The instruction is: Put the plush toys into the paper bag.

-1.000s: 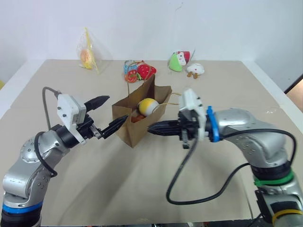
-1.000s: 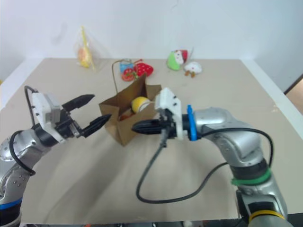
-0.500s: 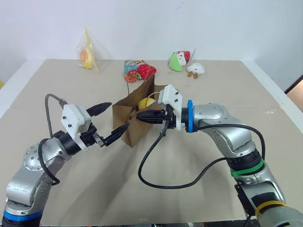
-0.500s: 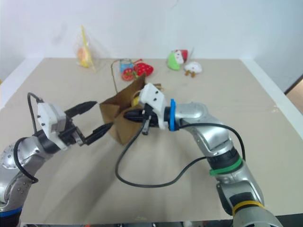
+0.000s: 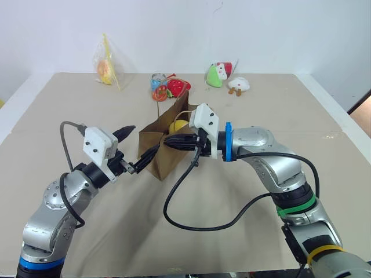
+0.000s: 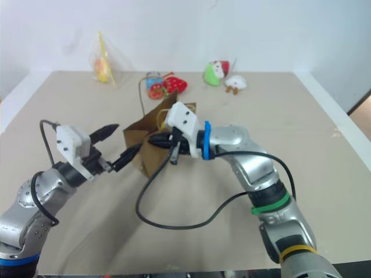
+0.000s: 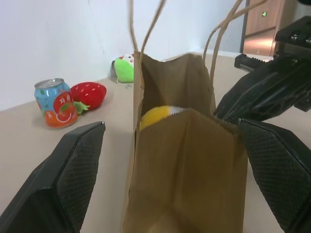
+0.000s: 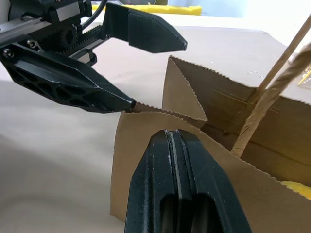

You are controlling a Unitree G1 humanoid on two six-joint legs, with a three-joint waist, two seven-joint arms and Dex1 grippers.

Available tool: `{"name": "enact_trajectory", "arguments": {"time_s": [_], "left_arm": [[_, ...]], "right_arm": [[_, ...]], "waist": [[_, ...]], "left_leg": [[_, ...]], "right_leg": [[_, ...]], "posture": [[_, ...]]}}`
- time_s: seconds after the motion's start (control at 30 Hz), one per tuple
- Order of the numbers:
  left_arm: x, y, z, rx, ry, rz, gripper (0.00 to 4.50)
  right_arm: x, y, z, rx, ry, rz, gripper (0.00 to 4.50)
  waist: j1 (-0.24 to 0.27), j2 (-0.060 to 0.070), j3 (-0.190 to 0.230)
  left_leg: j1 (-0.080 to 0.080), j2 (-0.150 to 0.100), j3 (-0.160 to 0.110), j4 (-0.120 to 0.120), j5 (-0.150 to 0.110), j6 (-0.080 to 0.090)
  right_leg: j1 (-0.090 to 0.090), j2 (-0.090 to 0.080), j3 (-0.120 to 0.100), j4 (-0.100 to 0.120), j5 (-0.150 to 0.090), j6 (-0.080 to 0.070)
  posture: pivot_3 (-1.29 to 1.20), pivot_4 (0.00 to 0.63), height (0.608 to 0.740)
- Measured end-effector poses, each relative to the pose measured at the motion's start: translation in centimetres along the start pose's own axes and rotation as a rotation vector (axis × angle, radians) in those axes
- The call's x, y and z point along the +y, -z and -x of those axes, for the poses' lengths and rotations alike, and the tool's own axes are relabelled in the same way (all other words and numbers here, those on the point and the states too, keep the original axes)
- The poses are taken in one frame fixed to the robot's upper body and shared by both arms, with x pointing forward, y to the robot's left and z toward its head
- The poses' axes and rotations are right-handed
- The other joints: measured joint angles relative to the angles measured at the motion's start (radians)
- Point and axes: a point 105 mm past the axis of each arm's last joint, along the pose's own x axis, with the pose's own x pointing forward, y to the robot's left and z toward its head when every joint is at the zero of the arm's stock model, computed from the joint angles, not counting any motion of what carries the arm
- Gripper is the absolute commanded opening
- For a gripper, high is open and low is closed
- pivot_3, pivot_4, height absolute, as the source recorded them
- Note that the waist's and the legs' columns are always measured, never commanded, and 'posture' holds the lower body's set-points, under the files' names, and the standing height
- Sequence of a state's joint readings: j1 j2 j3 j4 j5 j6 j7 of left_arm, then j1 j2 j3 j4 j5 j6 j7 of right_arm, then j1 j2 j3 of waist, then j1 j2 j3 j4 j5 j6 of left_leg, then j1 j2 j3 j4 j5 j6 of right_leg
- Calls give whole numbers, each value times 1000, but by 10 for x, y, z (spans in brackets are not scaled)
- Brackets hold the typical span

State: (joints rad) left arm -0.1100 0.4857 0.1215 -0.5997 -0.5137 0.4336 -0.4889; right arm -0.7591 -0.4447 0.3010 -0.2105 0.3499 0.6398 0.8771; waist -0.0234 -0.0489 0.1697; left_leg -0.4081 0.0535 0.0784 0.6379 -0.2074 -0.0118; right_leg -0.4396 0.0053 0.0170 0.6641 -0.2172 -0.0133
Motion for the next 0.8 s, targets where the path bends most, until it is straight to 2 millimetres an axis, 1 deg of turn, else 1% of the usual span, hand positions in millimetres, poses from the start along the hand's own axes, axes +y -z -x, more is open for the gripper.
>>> {"name": "enact_trajectory", "arguments": {"time_s": [0.13, 0.27, 0.47, 0.67, 0.8], "left_arm": [[-2, 1, -1, 4, 9, 4, 4500], [-4, 2, -2, 2, 16, 12, 4500], [-13, -7, -1, -35, 64, 25, 4500], [-9, 3, -2, -2, 52, 20, 4500], [-1, 6, -5, 4, 23, 13, 4500]], "right_arm": [[2, 0, -2, -3, -12, 11, 64], [-2, 3, -2, 6, -3, 13, 64], [-1, 5, -4, 14, -14, 32, 64], [-2, 6, -4, 20, -14, 36, 64], [-2, 7, -4, 26, -9, 41, 64]], "waist": [[0, 0, 0], [0, 0, 0], [0, 0, 0], [0, 0, 0], [0, 0, 0]], "left_leg": [[0, 0, 0, 0, 0, 0], [0, 0, 0, 0, 0, 0], [0, 0, 0, 0, 0, 0], [0, 0, 0, 0, 0, 0], [0, 0, 0, 0, 0, 0]], "right_leg": [[0, 0, 0, 0, 0, 0], [0, 0, 0, 0, 0, 0], [0, 1, 0, 0, 0, 0], [0, 1, 0, 0, 0, 0], [0, 1, 0, 0, 0, 0]], "posture": [[0, 150, 740], [0, 150, 740], [0, 150, 740], [0, 150, 740], [0, 150, 740]]}}
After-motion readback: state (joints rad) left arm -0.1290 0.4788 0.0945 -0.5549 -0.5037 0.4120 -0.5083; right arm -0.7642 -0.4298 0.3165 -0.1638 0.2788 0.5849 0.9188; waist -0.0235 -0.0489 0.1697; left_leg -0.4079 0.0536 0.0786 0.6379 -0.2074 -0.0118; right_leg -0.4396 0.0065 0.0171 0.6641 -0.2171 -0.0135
